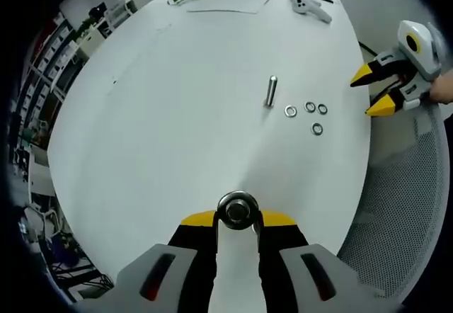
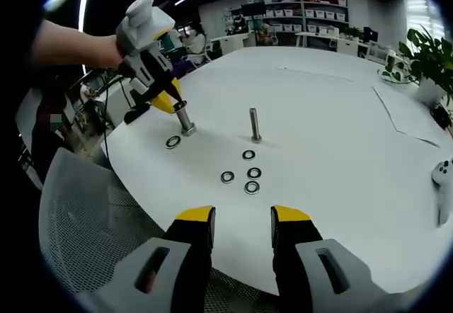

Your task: Place the washer onto the threaded stud by aligning its center hole with the stud, sliding it down to the base, and recovering from edge contact or off-axis alignment until the washer reaches the visible bottom stop.

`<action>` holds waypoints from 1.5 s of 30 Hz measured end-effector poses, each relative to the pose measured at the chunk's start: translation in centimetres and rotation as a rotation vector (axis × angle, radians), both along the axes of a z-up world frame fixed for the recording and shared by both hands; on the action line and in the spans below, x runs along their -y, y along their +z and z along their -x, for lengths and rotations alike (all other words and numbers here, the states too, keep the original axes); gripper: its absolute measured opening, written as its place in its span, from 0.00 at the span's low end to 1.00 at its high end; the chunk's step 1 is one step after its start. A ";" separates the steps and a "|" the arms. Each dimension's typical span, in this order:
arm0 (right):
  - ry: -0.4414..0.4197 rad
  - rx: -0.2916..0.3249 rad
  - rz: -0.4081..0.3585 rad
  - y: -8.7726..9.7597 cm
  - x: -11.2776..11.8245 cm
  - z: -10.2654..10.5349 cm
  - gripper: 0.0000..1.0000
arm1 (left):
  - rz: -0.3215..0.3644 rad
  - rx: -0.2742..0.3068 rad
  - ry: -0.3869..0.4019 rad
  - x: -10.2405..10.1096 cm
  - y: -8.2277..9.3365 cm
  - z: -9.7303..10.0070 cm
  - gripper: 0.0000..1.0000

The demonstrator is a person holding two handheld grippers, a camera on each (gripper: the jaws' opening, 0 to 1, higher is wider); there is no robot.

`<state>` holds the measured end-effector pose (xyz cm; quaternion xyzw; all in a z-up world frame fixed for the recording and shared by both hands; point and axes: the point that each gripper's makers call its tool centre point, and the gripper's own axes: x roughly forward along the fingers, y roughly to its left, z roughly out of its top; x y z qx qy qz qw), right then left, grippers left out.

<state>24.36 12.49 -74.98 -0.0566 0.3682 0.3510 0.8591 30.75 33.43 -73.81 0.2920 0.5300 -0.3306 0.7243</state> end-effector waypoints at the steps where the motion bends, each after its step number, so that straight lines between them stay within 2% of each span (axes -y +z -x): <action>1: -0.001 0.000 -0.001 0.0 0.0 0.0 0.34 | -0.003 -0.008 0.000 0.0 -0.2 0.1 0.19; 33: -0.002 -0.003 0.012 -0.2 0.2 0.0 0.34 | -0.024 -0.057 -0.035 -0.2 -4.6 0.5 0.19; 36: -0.002 -0.003 0.012 -0.2 0.2 0.0 0.34 | 0.000 -0.056 -0.003 -0.3 -4.5 0.2 0.19; 45: -0.003 -0.003 0.012 -0.2 0.2 -0.1 0.34 | 0.007 -0.058 0.008 -0.5 -4.4 0.5 0.19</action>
